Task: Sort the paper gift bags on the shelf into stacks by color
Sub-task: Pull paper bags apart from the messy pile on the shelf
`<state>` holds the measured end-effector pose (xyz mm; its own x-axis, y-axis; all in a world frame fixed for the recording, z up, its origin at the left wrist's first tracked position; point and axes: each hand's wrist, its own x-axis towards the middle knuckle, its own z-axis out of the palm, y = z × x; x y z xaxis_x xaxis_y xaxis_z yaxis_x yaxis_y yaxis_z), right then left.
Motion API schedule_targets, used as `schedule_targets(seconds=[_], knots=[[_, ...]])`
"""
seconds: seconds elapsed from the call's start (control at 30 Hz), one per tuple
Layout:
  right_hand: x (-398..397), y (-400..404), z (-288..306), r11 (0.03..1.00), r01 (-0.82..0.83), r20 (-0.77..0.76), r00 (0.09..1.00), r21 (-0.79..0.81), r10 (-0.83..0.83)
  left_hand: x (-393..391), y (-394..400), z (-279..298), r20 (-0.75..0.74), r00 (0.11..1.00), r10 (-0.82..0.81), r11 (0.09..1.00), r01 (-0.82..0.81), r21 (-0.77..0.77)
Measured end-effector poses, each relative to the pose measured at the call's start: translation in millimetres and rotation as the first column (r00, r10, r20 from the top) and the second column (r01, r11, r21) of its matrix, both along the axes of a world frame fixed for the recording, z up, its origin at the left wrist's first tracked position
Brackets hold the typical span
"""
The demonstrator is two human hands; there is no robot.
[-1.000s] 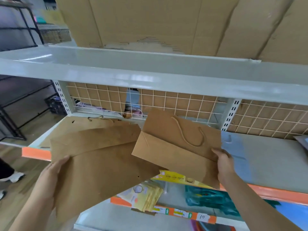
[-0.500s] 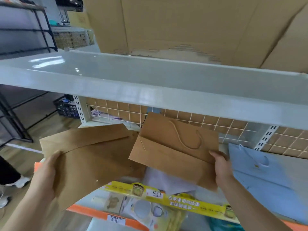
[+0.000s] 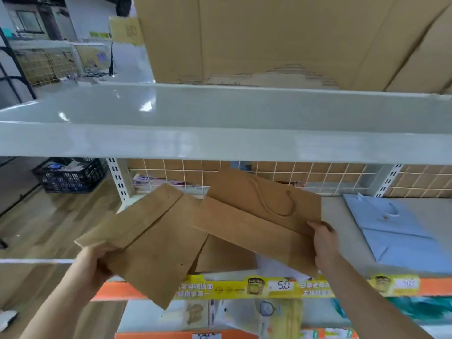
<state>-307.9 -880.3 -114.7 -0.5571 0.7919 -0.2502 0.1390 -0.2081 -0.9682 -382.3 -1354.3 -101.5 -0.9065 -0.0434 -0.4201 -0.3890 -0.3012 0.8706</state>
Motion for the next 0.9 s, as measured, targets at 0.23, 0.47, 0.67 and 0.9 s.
schedule_targets(seconds=[0.23, 0.47, 0.67, 0.9], knots=[[3, -26, -1, 0.999, 0.042, 0.03, 0.999, 0.006, -0.042, -5, -22, 12, -0.047, 0.994, -0.094, 0.985, 0.086, -0.147], [4, -23, 5, 0.999, 0.044, 0.076, 0.996, 0.001, -0.044, -34, 3, 22, 0.287, 0.867, -0.407, 0.774, 0.495, -0.396], [6, -14, 11, 1.0, 0.021, 0.066, 0.998, 0.007, -0.021, -22, 44, 19, 0.157, 0.882, -0.444, 0.843, 0.47, -0.261], [-9, -17, 14, 0.999, -0.028, 0.052, 0.998, -0.04, 0.03, 9, 26, 2, -0.123, 0.989, -0.088, 0.992, 0.075, -0.102]])
